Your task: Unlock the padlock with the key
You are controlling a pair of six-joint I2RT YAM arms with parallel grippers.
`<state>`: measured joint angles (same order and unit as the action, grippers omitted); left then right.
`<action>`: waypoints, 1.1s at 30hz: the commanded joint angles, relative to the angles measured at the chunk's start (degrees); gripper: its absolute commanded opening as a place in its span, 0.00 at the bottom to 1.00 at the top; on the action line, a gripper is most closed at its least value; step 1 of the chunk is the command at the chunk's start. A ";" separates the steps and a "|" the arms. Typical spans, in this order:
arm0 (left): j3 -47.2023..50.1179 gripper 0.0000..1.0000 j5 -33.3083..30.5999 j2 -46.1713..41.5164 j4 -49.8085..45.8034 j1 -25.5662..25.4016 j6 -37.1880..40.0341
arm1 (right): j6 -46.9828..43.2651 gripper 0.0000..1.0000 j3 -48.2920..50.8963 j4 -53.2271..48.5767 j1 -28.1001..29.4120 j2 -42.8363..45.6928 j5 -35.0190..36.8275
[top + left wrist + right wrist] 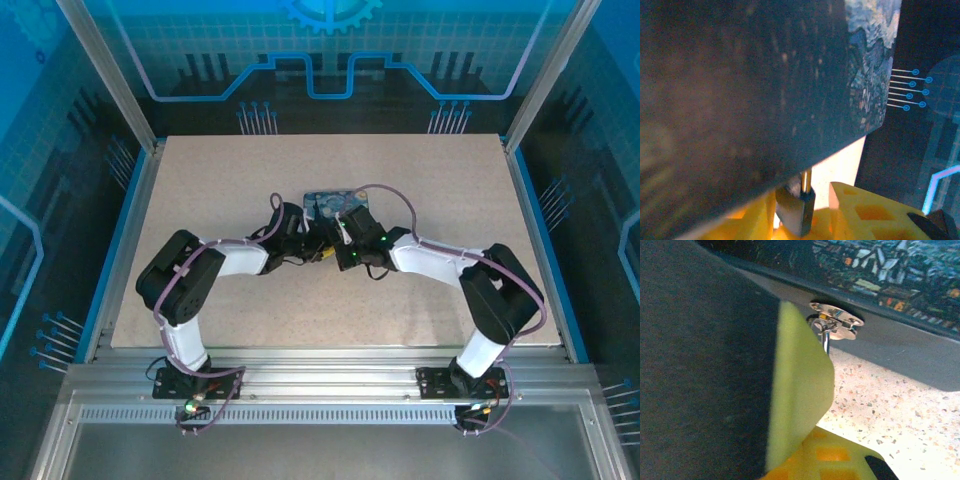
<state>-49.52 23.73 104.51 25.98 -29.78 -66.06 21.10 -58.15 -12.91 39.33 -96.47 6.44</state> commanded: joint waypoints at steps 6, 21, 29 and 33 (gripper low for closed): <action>3.49 0.40 0.70 -1.08 4.03 0.88 -0.55 | -0.99 0.00 2.51 3.94 -0.31 -1.24 -2.78; 6.80 0.44 0.18 -5.08 5.75 3.32 0.14 | -5.54 0.00 4.10 4.21 -1.67 1.43 -6.59; 7.42 0.42 -0.27 -5.89 5.40 4.42 0.59 | -8.67 0.00 3.63 3.29 -2.43 1.72 -8.87; 7.08 0.42 -0.26 -5.93 5.32 4.91 0.72 | -9.98 0.00 3.11 2.20 -3.29 1.15 -9.86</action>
<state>-42.89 23.83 100.38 30.33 -25.58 -66.04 13.41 -54.59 -9.65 37.10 -96.16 -1.13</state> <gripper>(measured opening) 0.420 0.057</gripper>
